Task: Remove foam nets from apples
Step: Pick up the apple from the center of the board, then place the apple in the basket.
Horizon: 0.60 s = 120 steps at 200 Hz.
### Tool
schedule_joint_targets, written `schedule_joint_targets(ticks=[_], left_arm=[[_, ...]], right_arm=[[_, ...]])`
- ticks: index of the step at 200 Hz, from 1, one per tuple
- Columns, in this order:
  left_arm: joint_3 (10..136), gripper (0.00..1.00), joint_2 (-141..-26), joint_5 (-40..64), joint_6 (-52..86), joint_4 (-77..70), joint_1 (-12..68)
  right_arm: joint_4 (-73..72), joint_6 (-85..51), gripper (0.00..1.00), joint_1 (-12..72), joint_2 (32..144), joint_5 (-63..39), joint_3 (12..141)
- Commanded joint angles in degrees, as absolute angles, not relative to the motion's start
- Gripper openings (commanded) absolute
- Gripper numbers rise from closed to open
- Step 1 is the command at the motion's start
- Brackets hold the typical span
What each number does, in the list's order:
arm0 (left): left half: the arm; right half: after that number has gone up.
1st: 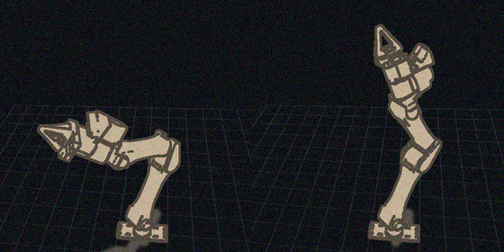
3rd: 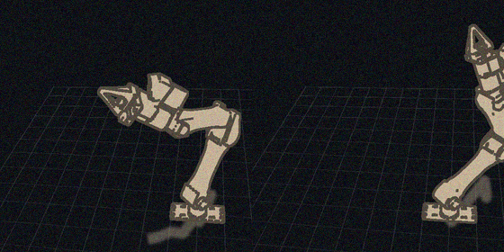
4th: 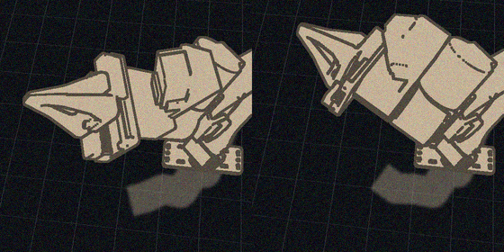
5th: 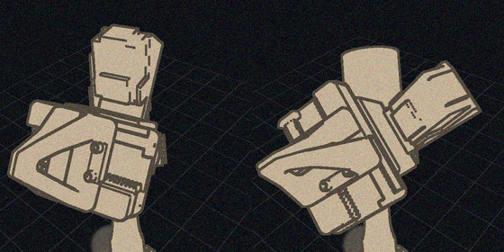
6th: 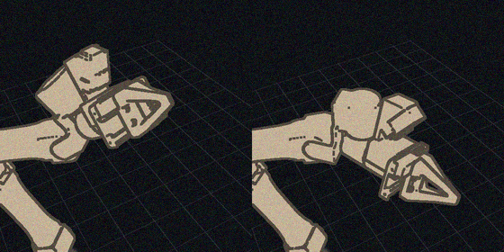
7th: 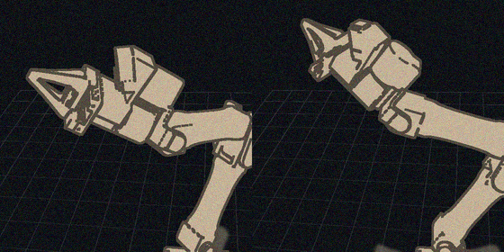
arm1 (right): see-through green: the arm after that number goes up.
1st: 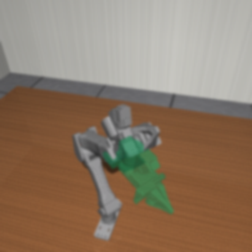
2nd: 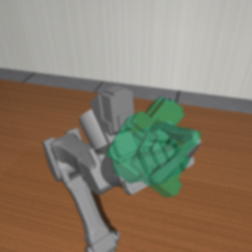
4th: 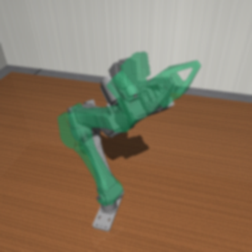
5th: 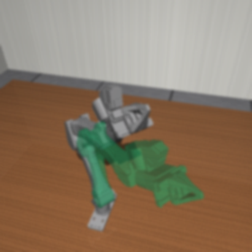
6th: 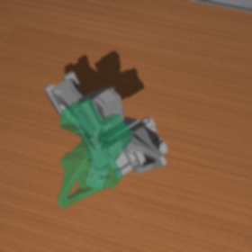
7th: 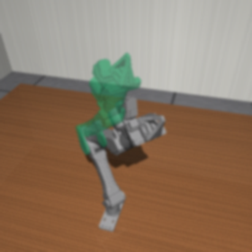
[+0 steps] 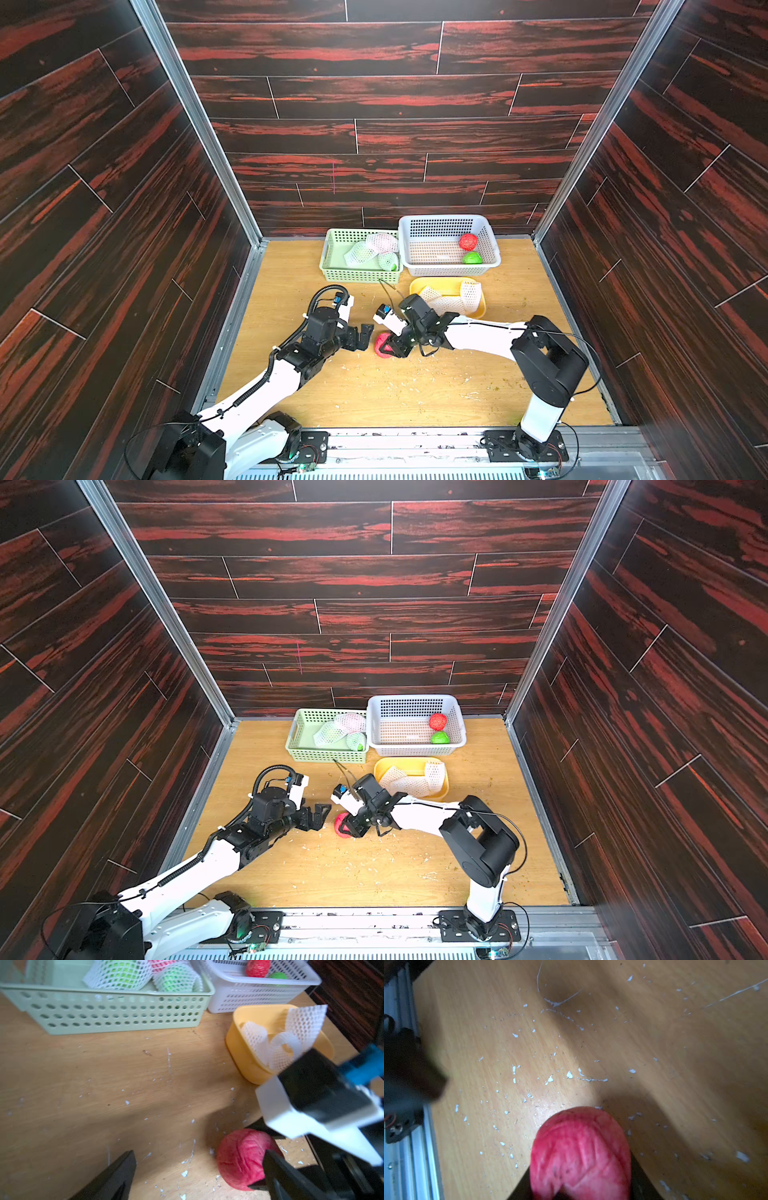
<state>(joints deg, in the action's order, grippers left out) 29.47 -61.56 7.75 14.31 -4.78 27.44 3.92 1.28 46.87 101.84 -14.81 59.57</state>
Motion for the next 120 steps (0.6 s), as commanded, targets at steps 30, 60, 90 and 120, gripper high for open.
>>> schedule_joint_targets(ticks=[30,60,90,120], left_arm=[[32.96,1.00,-61.85,18.52,8.86,-17.66,27.33],[37.31,1.00,-65.35,20.51,5.52,-22.90,27.31],[46.33,1.00,-74.10,20.57,4.00,-25.21,27.33],[57.53,1.00,-85.00,17.92,3.86,-24.00,27.33]], right_arm=[[0.18,0.59,0.30,37.54,94.83,-19.51,64.03],[0.26,-0.57,0.30,33.09,95.49,-19.03,70.59],[2.34,-5.49,0.30,26.55,99.54,-17.16,79.33],[8.61,-6.08,0.29,20.03,107.08,-9.70,89.87]])
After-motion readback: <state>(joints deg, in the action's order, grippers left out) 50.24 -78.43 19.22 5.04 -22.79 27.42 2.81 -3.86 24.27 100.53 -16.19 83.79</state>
